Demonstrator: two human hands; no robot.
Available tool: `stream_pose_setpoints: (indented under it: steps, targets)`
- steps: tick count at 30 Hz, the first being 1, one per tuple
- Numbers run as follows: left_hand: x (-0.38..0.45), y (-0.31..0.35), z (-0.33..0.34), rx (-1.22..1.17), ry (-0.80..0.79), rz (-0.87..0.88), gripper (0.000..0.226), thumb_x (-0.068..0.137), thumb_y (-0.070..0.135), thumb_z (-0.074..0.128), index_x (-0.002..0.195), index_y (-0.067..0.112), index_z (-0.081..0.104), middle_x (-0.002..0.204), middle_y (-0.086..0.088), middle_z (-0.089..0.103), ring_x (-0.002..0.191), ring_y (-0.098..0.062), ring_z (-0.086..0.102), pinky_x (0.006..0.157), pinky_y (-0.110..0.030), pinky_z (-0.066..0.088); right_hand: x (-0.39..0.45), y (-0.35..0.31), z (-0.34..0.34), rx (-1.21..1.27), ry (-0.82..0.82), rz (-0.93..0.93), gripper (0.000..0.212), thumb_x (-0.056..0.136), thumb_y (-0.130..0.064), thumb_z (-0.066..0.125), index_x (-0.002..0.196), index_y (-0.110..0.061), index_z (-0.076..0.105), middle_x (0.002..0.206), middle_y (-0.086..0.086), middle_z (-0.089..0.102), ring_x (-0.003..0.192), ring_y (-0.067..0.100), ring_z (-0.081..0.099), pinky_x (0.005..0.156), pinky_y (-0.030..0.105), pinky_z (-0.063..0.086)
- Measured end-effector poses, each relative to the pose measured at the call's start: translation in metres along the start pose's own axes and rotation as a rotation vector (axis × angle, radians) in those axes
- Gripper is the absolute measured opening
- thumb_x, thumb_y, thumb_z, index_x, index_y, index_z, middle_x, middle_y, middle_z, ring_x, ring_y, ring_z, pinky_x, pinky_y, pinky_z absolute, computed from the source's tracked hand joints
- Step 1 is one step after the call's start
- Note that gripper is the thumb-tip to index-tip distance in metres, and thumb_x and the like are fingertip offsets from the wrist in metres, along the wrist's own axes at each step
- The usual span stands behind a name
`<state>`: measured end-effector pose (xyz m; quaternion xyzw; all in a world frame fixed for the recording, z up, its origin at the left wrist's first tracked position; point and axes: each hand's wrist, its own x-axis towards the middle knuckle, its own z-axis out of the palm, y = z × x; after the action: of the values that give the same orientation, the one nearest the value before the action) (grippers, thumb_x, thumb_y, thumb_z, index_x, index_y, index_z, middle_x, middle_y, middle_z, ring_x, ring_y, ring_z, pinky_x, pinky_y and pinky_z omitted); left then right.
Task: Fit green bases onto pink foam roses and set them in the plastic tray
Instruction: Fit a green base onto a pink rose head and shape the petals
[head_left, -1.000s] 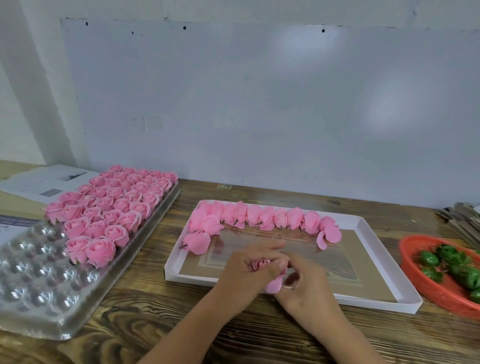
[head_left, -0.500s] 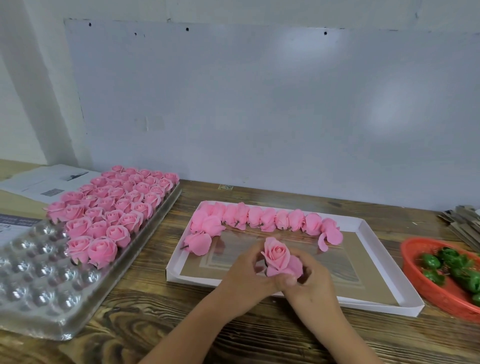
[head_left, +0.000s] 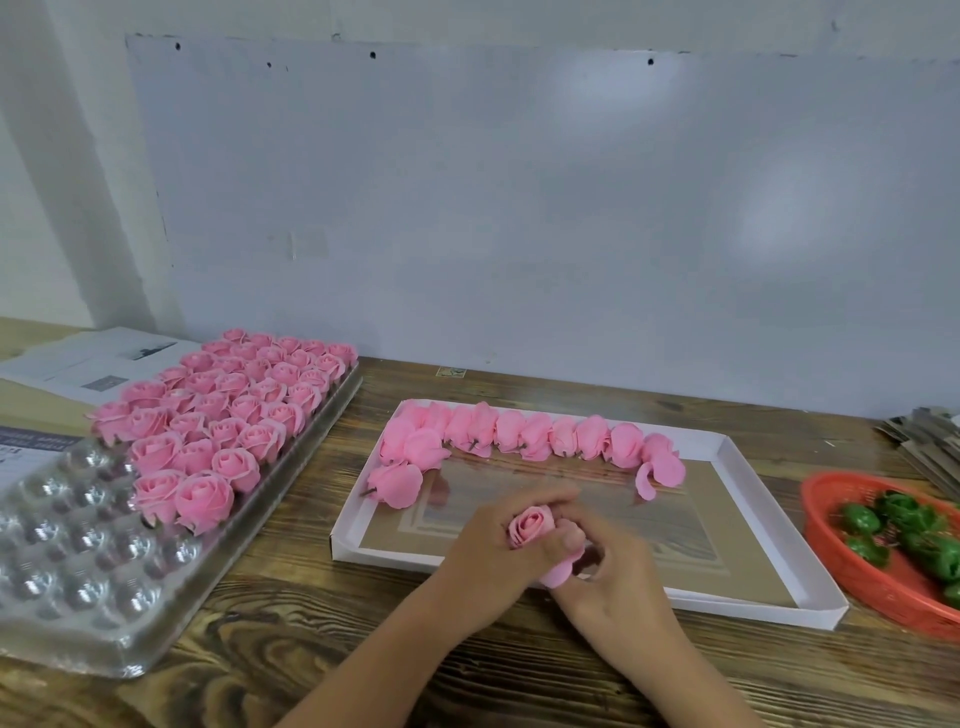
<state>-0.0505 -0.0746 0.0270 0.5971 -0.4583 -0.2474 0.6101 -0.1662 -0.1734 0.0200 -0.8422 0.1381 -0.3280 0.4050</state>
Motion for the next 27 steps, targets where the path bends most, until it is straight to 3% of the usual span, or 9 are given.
stream_pose_setpoints:
  steps: [2,5,8,11,16,19,22,25,27]
  targets:
    - [-0.0009,-0.0002,-0.0001,0.039,-0.021,-0.012,0.051,0.077,0.060,0.074,0.124,0.049,0.061,0.123,0.028,0.066,0.115,0.004,0.062,0.091,-0.009,0.047,0.0004,-0.0004,-0.0001,0.005,0.010,-0.012,0.026,0.077,-0.017,0.074,0.092,-0.038,0.068,0.082,-0.012,0.072,0.073,0.009,0.066,0.059,0.021,0.051]
    - [-0.0006,0.0029,-0.0002,0.102,-0.075,-0.034,0.042,0.078,0.060,0.074,0.117,0.051,0.063,0.122,0.047,0.056,0.120,0.018,0.051,0.089,0.002,0.038,0.0005,-0.0055,0.0018,0.071,0.056,0.025,0.022,0.070,-0.041,0.068,0.092,-0.043,0.067,0.087,-0.021,0.073,0.078,-0.001,0.068,0.063,0.009,0.048]
    - [0.0007,0.0059,-0.0005,0.098,-0.085,-0.020,0.043,0.074,0.057,0.080,0.110,0.064,0.057,0.115,0.033,0.063,0.113,0.011,0.058,0.090,-0.005,0.043,0.0014,-0.0041,0.0019,0.095,0.108,0.052,0.025,0.068,-0.052,0.060,0.090,-0.044,0.067,0.088,-0.023,0.072,0.079,-0.003,0.066,0.063,0.008,0.047]
    - [0.0008,0.0039,-0.0020,0.045,-0.012,0.005,0.070,0.071,0.070,0.076,0.132,0.069,0.040,0.128,0.031,0.058,0.118,0.002,0.060,0.092,-0.017,0.052,0.0026,-0.0027,-0.0011,0.046,0.064,0.059,0.023,0.071,-0.030,0.073,0.089,-0.044,0.067,0.082,-0.017,0.072,0.070,0.002,0.064,0.058,0.010,0.045]
    - [0.0018,0.0014,-0.0019,0.073,0.054,0.053,0.033,0.087,0.061,0.063,0.107,0.038,0.075,0.112,0.021,0.072,0.115,-0.004,0.064,0.106,-0.039,0.049,-0.0009,-0.0025,0.0038,-0.020,-0.011,0.038,0.014,0.072,-0.040,0.068,0.085,-0.035,0.067,0.076,-0.011,0.069,0.064,0.012,0.061,0.058,0.030,0.051]
    - [0.0006,0.0021,-0.0010,0.021,0.040,0.019,0.023,0.083,0.049,0.069,0.103,0.040,0.078,0.115,0.018,0.073,0.112,-0.004,0.067,0.095,-0.023,0.054,-0.0020,-0.0021,0.0051,0.018,-0.021,0.041,0.017,0.072,-0.042,0.065,0.088,-0.037,0.070,0.080,-0.014,0.072,0.068,0.009,0.064,0.058,0.023,0.051]
    - [-0.0001,0.0038,-0.0011,0.035,0.007,-0.026,0.034,0.078,0.052,0.073,0.111,0.042,0.072,0.111,0.016,0.074,0.105,-0.002,0.068,0.086,-0.015,0.052,-0.0014,-0.0041,0.0055,0.085,-0.004,0.043,0.020,0.075,-0.033,0.066,0.094,-0.039,0.070,0.085,-0.012,0.073,0.075,0.008,0.067,0.061,0.020,0.051]
    - [0.0006,0.0059,-0.0025,0.033,-0.060,-0.030,0.047,0.082,0.050,0.075,0.123,0.029,0.065,0.118,0.007,0.072,0.113,-0.010,0.066,0.097,-0.030,0.053,0.0021,-0.0026,0.0047,0.156,0.102,0.090,0.021,0.075,-0.030,0.068,0.094,-0.039,0.071,0.085,-0.012,0.075,0.076,0.004,0.068,0.064,0.015,0.051]
    - [0.0001,0.0067,-0.0038,0.028,-0.065,-0.039,0.062,0.081,0.042,0.080,0.137,0.028,0.056,0.130,0.008,0.066,0.125,-0.012,0.059,0.106,-0.041,0.049,0.0042,0.0021,0.0015,0.179,0.156,0.135,0.038,0.076,-0.010,0.074,0.094,-0.044,0.071,0.087,-0.012,0.076,0.079,0.010,0.070,0.070,0.023,0.056]
